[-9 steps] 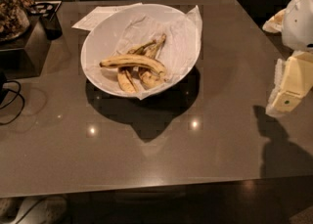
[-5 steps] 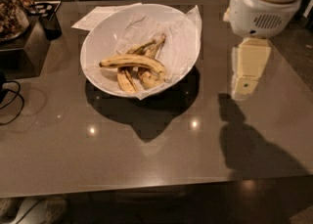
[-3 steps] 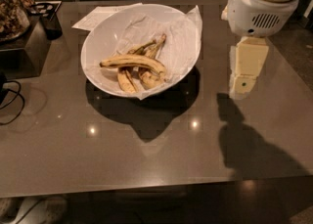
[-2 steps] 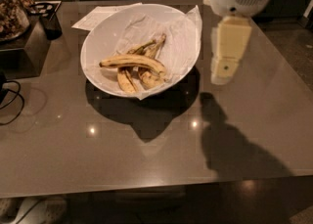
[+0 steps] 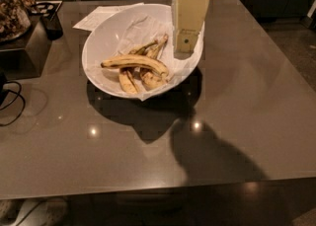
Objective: Pick banana from white bowl
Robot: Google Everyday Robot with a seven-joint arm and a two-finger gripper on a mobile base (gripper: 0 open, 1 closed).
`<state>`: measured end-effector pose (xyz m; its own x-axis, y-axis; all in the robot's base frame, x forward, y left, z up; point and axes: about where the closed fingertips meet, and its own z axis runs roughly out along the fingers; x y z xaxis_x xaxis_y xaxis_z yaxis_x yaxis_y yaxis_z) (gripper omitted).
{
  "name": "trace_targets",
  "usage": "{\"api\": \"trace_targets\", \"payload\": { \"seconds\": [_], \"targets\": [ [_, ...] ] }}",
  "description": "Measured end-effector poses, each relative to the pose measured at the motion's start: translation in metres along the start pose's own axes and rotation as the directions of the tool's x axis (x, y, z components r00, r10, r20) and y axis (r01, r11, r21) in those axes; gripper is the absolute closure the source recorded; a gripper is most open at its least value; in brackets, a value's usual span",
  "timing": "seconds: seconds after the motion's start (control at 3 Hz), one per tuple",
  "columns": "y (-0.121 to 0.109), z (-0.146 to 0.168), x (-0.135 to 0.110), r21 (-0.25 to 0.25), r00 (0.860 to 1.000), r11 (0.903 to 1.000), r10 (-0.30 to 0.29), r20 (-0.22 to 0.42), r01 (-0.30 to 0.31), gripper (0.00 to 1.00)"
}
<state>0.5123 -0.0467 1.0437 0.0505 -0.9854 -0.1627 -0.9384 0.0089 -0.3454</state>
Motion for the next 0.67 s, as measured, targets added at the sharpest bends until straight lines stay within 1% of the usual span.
{"api": "trace_targets", "payload": {
  "seconds": [0.33, 0.67],
  "targets": [
    [-0.007, 0.021, -0.003, -0.060, 0.999, 0.9979, 0.028, 0.031, -0.026, 0.00],
    [-0.017, 0.052, -0.008, -0.132, 0.998, 0.9903, 0.051, 0.039, -0.045, 0.00]
  ]
}}
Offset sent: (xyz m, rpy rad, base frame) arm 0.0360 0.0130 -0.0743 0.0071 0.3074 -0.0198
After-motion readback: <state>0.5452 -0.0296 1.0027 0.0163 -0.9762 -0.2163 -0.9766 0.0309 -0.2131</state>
